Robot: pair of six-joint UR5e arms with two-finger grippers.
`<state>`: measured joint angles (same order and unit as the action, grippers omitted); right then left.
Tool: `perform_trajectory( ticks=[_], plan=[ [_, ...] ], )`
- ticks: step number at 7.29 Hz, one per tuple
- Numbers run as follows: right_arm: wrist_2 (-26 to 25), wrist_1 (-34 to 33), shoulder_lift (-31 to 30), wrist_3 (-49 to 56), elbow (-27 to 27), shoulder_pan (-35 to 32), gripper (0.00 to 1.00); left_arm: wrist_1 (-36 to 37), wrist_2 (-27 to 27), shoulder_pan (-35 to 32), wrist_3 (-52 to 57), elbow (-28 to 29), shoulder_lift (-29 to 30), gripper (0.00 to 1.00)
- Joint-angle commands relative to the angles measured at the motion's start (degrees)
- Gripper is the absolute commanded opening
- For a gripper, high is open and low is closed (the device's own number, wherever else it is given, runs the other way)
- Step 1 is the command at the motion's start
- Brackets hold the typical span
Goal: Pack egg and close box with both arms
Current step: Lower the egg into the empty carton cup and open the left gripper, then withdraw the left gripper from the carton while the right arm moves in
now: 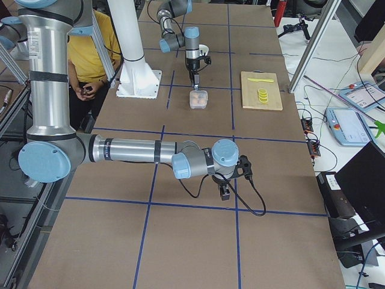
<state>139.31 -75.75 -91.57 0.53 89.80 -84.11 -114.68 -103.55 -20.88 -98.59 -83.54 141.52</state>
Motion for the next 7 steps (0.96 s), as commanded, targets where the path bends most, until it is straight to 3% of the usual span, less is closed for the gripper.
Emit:
perform_trajectory(
  ticks=[1,3,4,5,6,7],
  plan=[
    [0.17,-0.01,0.08,-0.17,0.11,0.00,1.00,0.59,0.10,-0.47,-0.02,-2.05,-0.19,0.96],
    [4.45,0.16,0.16,-14.40,3.52,3.14,1.00,0.95,-0.51,-3.62,0.94,-13.86,-10.15,0.94],
    [4.57,0.17,-0.01,-23.29,7.98,6.56,0.99,1.03,-0.60,-6.16,4.34,-18.02,-14.13,0.93],
    [4.57,0.25,-0.01,-32.43,12.03,10.59,0.89,1.04,-1.30,-8.71,8.20,-19.80,-17.04,0.92],
    [3.87,0.25,0.16,-41.31,16.16,15.16,0.52,0.86,-4.52,-11.09,10.68,-21.30,-19.25,0.92],
    [1.95,0.25,1.21,-48.97,20.38,19.47,0.51,0.86,-6.47,-14.24,12.62,-22.88,-21.36,0.92]
  ],
)
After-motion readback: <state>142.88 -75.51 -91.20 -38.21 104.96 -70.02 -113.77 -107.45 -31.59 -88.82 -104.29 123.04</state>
